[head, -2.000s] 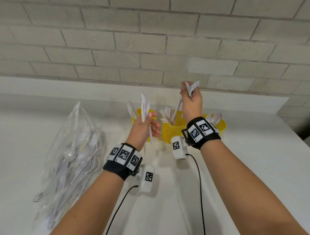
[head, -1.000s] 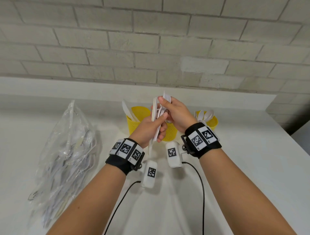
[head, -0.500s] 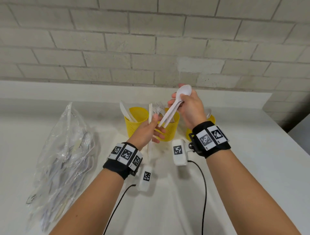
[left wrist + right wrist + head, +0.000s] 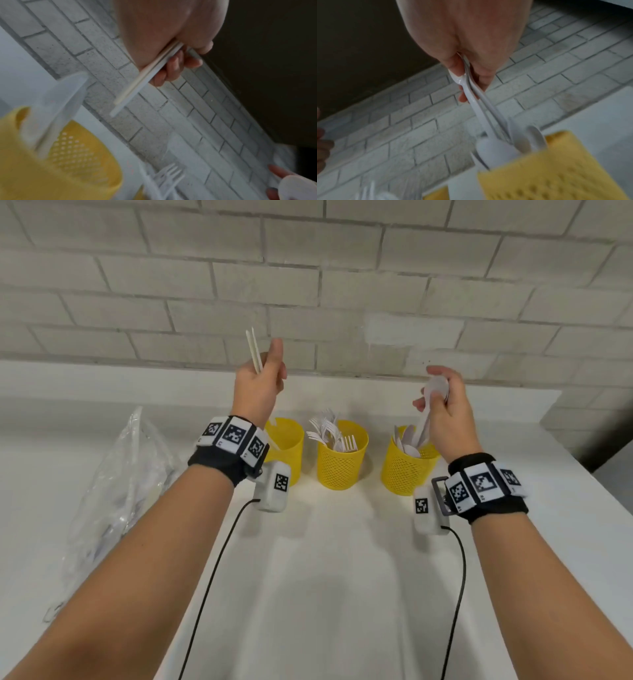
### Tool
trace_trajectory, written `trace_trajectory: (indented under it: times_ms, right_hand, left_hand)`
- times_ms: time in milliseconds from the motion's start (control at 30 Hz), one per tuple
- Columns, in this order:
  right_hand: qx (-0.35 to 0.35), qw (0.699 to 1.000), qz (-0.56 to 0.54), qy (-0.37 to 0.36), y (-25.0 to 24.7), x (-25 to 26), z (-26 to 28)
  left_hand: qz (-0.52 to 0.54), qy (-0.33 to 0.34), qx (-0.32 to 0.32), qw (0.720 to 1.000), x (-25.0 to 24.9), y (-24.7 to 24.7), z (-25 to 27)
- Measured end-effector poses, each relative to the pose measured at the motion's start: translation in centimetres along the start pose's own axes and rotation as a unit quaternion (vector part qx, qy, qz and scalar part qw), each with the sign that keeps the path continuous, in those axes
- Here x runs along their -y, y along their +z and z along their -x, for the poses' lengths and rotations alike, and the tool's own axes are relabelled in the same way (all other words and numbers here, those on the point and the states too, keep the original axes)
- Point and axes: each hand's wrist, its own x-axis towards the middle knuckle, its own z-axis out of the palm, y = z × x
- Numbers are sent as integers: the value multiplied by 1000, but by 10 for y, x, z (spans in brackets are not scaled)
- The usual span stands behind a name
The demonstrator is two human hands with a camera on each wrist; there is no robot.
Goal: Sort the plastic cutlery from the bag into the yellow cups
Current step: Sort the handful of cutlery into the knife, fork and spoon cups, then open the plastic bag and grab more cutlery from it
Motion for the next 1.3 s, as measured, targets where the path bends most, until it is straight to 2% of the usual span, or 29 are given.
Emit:
trace_trajectory:
  times_ms: [100,200,300,400,500,600,667,733,800,867,900,933,1000,1100,1167,1300]
  right_hand:
    - [22,997,41,60,4,-22,8]
    - [53,987,128,78,5,-39,12]
    - [81,976,180,94,7,-50,15]
    - [92,974,167,126,9,-52,16]
    - [95,980,118,132,8,-45,16]
    - [92,983,77,136,8,-37,19]
    - [65,988,96,102,7,-31,21]
    - [31,994,100,37,10,-20,27]
    - [3,996,86,-30,15,-2,34]
    - [-13,996,59,-71,24,16,41]
    - [-8,996,44,-81,31,25,46]
    - [10,996,29,-85,38,33,50]
    - [66,994,1,-92,56,45,61]
    - [147,983,-16,-107,87,60,82]
    - [190,973,-10,-130,105,69,95]
    - [230,941,56,-244,131,90,111]
  left_hand:
    - [-74,-33,33,996,26,0,1]
    - [-197,-93,79,973,55,-5,6]
    - [-184,-109,83,973,64,-7,10]
    - [-188,-74,57,978,55,-8,15]
    - [-193,14,3,981,34,-19,23]
    - [-239,80,-51,966,14,-48,34]
    - [-324,104,-100,935,9,-75,42]
    - [-433,60,-170,883,9,-106,56]
    - [-540,-71,-216,811,13,-135,75]
    - [-613,-195,-191,741,19,-156,93]
    - [-628,-241,-164,721,22,-163,101]
    - [-633,-271,-138,712,26,-168,106]
    - [-621,-276,-102,726,30,-174,115]
    - [-597,-197,-74,774,21,-180,120]
    - [-588,-154,-51,793,3,-182,122]
    - [-564,-117,3,817,-39,-178,129]
